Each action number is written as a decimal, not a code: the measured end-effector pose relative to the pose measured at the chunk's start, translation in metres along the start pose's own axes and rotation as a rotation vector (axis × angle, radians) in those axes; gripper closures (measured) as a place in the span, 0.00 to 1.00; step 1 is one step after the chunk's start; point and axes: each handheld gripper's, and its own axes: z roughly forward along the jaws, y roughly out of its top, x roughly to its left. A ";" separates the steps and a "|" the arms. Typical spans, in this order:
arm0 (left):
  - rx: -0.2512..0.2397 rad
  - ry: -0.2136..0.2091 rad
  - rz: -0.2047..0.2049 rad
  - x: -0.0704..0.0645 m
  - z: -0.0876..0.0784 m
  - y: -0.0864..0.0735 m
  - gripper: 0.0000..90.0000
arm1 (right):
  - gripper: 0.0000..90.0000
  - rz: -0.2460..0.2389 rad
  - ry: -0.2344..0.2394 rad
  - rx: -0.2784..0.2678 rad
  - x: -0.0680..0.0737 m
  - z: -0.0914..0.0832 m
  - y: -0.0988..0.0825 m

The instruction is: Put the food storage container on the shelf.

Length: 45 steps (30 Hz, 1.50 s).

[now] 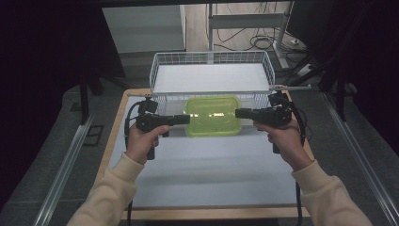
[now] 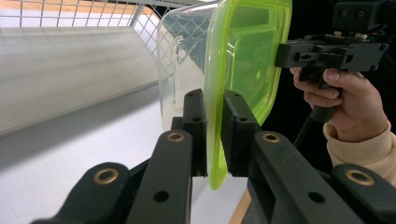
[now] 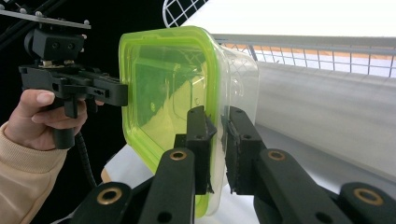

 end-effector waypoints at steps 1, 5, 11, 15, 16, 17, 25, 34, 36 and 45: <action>0.006 0.002 0.006 0.001 0.000 0.002 0.91 | 0.90 0.001 -0.001 0.001 0.000 0.000 0.001; 0.002 -0.003 0.000 0.001 0.000 0.006 0.91 | 0.90 0.003 0.000 0.001 -0.002 0.001 0.007; -0.008 -0.001 0.003 0.003 0.000 0.018 0.91 | 0.90 0.001 -0.001 -0.011 -0.005 0.002 0.018; -0.012 0.001 0.010 0.003 0.000 0.028 0.91 | 0.90 0.002 -0.003 -0.015 -0.006 0.003 0.025; -0.013 0.001 0.010 0.004 0.000 0.031 0.91 | 0.90 0.007 -0.004 -0.016 -0.006 0.003 0.028; -0.014 0.003 0.012 0.004 0.000 0.037 0.91 | 0.90 0.005 -0.008 -0.019 -0.007 0.004 0.034; -0.002 0.014 0.032 0.006 -0.002 0.060 0.91 | 0.90 0.022 -0.001 -0.027 -0.011 0.007 0.051; -0.003 0.022 0.034 0.009 0.004 0.076 0.91 | 0.90 0.040 0.005 -0.038 -0.022 0.009 0.064; -0.006 0.017 0.020 0.014 0.007 0.082 0.91 | 0.90 0.049 0.000 -0.039 -0.027 0.011 0.070; 0.000 0.028 0.000 0.026 0.016 0.098 0.91 | 0.90 0.069 -0.019 -0.029 -0.037 0.017 0.086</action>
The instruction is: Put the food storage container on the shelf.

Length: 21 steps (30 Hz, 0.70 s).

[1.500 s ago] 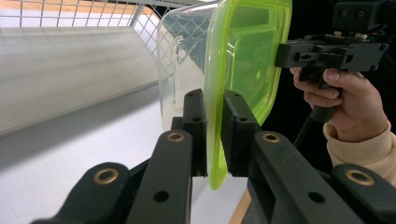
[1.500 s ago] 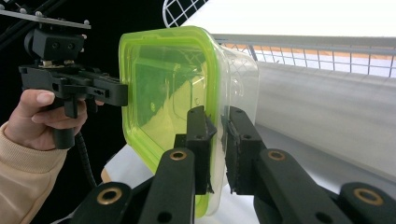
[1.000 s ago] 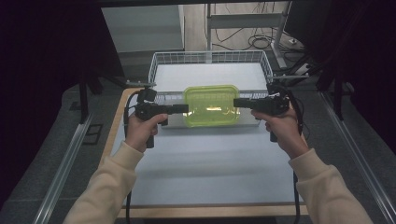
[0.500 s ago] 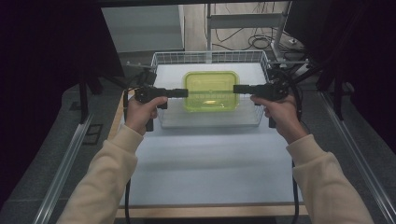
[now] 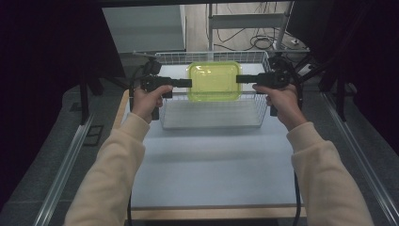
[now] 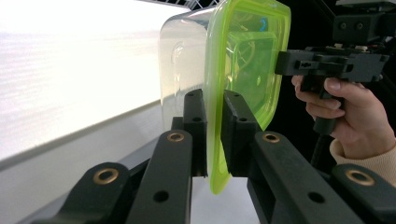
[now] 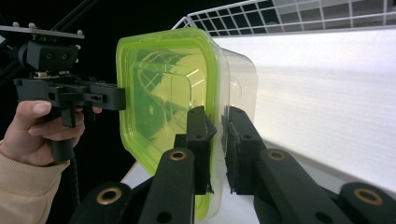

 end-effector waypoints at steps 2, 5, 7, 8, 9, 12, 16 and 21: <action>-0.002 0.007 -0.007 0.002 0.002 0.003 0.91 | 0.90 0.005 -0.005 0.002 -0.003 0.002 0.003; -0.008 0.014 -0.004 0.002 0.004 0.005 0.91 | 0.90 0.012 -0.004 -0.002 -0.006 0.004 0.006; -0.008 0.014 -0.006 0.004 0.005 0.007 0.91 | 0.90 0.019 -0.007 -0.005 -0.010 0.006 0.007; -0.004 0.016 -0.011 0.006 0.007 0.008 0.91 | 0.90 0.029 -0.001 -0.006 -0.013 0.008 0.008; -0.004 0.016 -0.011 0.006 0.007 0.008 0.91 | 0.90 0.038 -0.001 -0.006 -0.015 0.009 0.008; -0.003 0.021 -0.025 0.011 0.009 0.011 0.91 | 0.90 0.037 -0.007 -0.005 -0.017 0.012 0.010; -0.009 0.022 -0.048 0.020 0.013 0.015 0.91 | 0.90 0.043 -0.018 -0.005 -0.021 0.018 0.014; -0.011 0.035 -0.068 0.030 0.018 0.019 0.90 | 0.89 0.057 -0.035 0.004 -0.025 0.026 0.018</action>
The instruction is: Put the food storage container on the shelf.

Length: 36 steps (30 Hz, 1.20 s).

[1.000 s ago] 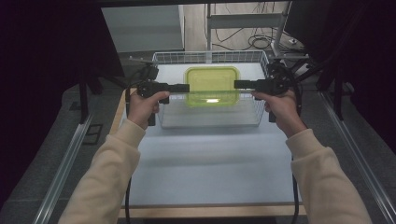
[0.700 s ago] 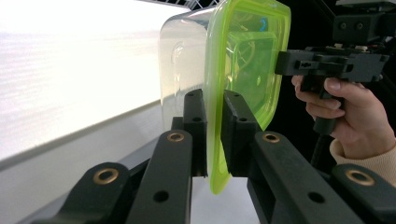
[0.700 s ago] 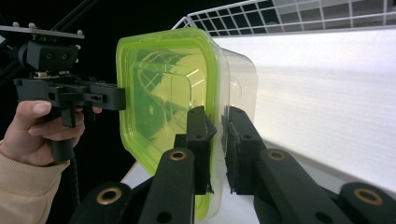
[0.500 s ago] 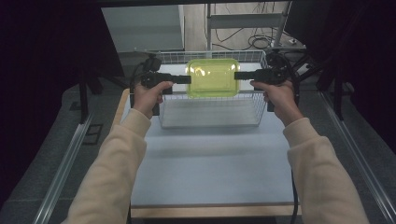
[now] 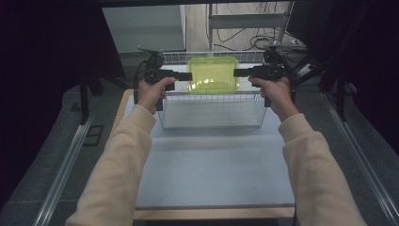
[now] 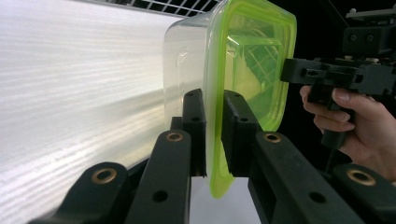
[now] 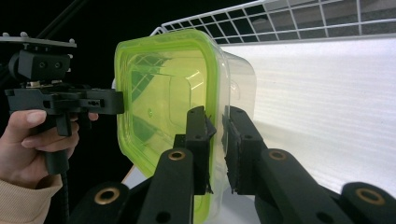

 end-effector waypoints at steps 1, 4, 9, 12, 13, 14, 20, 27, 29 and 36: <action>-0.001 0.003 -0.002 0.001 0.001 0.001 0.90 | 0.89 0.003 -0.004 0.004 -0.001 0.001 0.001; -0.003 0.012 -0.009 0.003 0.004 0.003 0.90 | 0.89 0.012 -0.019 0.009 -0.005 0.006 0.003; -0.014 0.001 -0.033 0.011 0.009 0.006 0.89 | 0.87 0.020 -0.032 0.004 -0.011 0.014 0.006; -0.012 0.002 -0.037 0.013 0.010 0.009 0.87 | 0.86 0.022 -0.037 0.003 -0.013 0.017 0.008; -0.014 0.005 -0.043 0.014 0.013 0.010 0.86 | 0.85 0.015 -0.045 0.006 -0.013 0.019 0.008; -0.014 0.005 -0.043 0.014 0.013 0.010 0.85 | 0.85 0.015 -0.045 0.006 -0.013 0.019 0.008; -0.032 0.009 -0.076 0.026 0.019 0.012 0.79 | 0.75 -0.030 -0.100 -0.003 -0.016 0.028 0.009; -0.061 0.051 -0.065 0.031 0.016 0.013 0.35 | 0.45 -0.085 -0.161 -0.045 -0.017 0.030 0.005; -0.051 0.058 -0.054 0.030 0.015 0.012 0.31 | 0.44 -0.077 -0.154 -0.050 -0.016 0.028 0.005; -0.081 0.083 0.025 0.012 -0.002 0.001 0.25 | 0.40 -0.155 -0.123 -0.093 0.001 0.005 -0.005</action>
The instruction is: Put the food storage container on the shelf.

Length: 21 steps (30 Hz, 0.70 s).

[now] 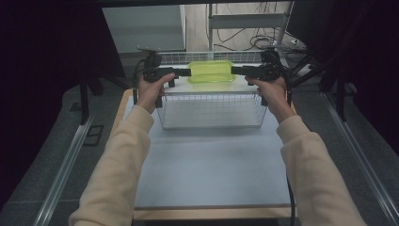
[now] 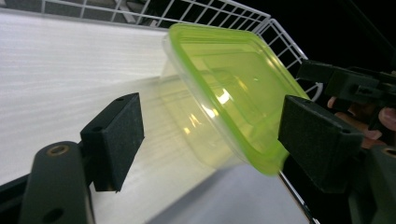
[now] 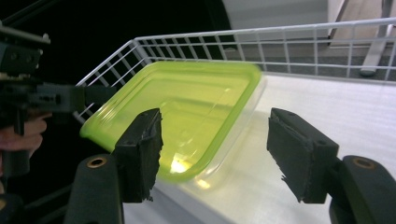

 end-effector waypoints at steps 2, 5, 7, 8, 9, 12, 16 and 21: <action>-0.009 -0.007 0.004 -0.004 -0.004 -0.003 0.25 | 0.39 -0.021 0.005 -0.002 0.004 -0.006 -0.004; -0.030 -0.014 0.061 -0.018 -0.020 -0.018 0.25 | 0.39 -0.050 0.024 0.002 0.009 -0.015 -0.015; -0.043 -0.014 0.080 -0.024 -0.030 -0.028 0.25 | 0.39 -0.079 0.033 0.001 0.012 -0.021 -0.024; -0.043 -0.014 0.080 -0.024 -0.030 -0.028 0.25 | 0.39 -0.096 0.039 -0.001 0.014 -0.024 -0.029; -0.047 -0.016 0.085 -0.027 -0.034 -0.033 0.25 | 0.39 -0.096 0.039 -0.001 0.014 -0.024 -0.029; -0.034 -0.024 0.117 -0.035 -0.046 -0.050 0.25 | 0.38 -0.144 0.057 -0.008 0.019 -0.034 -0.045; -0.038 -0.011 0.163 -0.044 -0.059 -0.081 0.25 | 0.37 -0.224 0.060 -0.020 0.026 -0.047 -0.073; -0.031 -0.041 0.193 -0.046 -0.066 -0.137 0.26 | 0.35 -0.269 0.113 -0.013 0.034 -0.064 -0.117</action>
